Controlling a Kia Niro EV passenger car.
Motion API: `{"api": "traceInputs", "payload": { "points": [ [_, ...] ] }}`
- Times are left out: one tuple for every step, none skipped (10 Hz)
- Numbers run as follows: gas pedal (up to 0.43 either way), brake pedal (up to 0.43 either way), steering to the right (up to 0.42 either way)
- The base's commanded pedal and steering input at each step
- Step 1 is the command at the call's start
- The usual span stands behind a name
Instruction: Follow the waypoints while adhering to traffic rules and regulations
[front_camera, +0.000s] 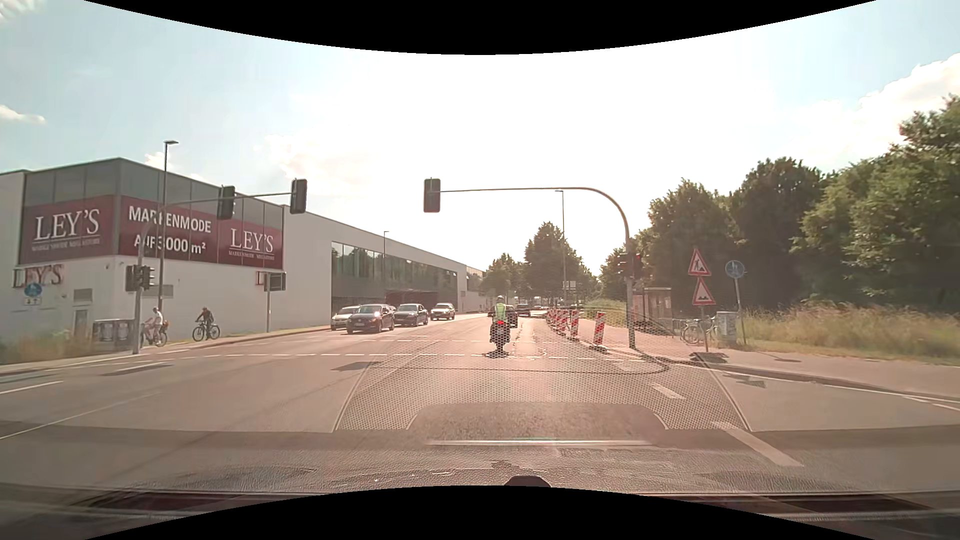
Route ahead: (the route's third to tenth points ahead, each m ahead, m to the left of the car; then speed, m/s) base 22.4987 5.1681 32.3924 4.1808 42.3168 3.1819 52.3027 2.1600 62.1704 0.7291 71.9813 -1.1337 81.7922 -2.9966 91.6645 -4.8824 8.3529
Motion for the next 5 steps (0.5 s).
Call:
{"api": "traceInputs", "payload": {
  "points": [
    [0.209, 0.000, 0.010],
    [0.197, 0.000, 0.010],
    [0.197, 0.000, 0.010],
    [0.169, 0.000, 0.009],
    [0.169, 0.000, 0.009]
  ]
}}
